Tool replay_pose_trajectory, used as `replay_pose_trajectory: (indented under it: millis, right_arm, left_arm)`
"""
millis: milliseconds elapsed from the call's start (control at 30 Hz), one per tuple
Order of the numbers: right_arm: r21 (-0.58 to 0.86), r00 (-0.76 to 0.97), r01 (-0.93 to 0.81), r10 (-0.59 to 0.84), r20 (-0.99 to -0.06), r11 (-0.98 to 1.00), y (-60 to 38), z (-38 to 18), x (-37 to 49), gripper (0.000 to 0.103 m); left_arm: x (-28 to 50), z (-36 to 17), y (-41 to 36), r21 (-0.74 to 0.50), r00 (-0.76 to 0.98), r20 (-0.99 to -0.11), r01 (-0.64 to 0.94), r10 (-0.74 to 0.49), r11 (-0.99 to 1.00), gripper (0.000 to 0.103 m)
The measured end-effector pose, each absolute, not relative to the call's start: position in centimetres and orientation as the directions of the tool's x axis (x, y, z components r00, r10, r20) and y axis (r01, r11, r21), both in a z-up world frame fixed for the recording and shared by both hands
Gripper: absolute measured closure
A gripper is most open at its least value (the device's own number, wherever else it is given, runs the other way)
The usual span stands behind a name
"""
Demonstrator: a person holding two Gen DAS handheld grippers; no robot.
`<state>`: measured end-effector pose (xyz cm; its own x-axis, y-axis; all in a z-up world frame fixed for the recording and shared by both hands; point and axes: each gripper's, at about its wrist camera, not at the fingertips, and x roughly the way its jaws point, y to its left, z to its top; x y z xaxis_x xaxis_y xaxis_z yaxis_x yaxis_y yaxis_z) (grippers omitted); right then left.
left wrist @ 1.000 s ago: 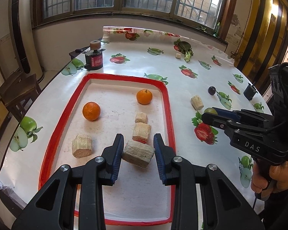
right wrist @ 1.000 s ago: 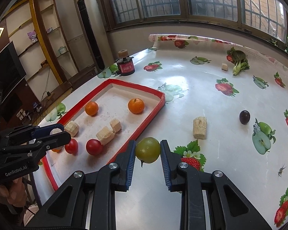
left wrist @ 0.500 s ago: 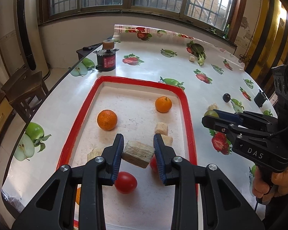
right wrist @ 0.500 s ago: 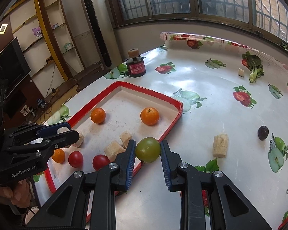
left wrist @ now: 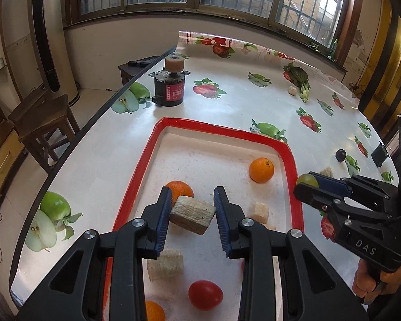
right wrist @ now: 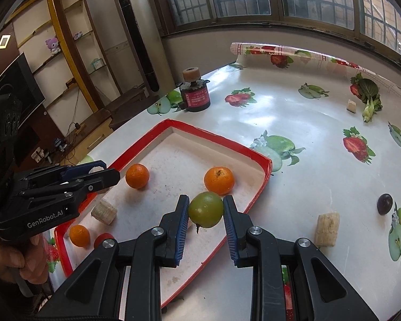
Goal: Organize fruits
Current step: 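Carry the grape and wooden cube over the red tray with both tools, then open the left tool to drop the cube while the right tool releases the grape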
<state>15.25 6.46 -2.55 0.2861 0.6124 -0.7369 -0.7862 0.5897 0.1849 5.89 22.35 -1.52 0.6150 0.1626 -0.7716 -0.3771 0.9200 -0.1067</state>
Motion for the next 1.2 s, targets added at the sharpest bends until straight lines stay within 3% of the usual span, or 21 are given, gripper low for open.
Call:
replay_pose_trajectory:
  millis: [533, 1100, 1200]
  right_arm:
    - [0.191, 0.246, -0.788, 0.583, -0.774, 0.586, 8.7, -5.3, 16.4, 0.077]
    - [0.186, 0.233, -0.79, 0.566, -0.791, 0.584, 9.2, -6.5, 16.8, 0.075]
    - [0.186, 0.232, -0.791, 0.568, -0.789, 0.582, 9.2, -6.4, 16.7, 0.07]
  left_arm:
    - [12.6, -4.5, 23.3, -0.09, 0.548, -0.825, -0.371, 0.139, 0.924, 0.073]
    - [12.7, -6.0, 23.4, -0.078, 0.505, -0.851, -0.388, 0.141, 0.918, 0.073]
    - [12.2, -5.8, 23.1, -0.059, 0.505, -0.849, -0.387, 0.157, 0.92, 0.068]
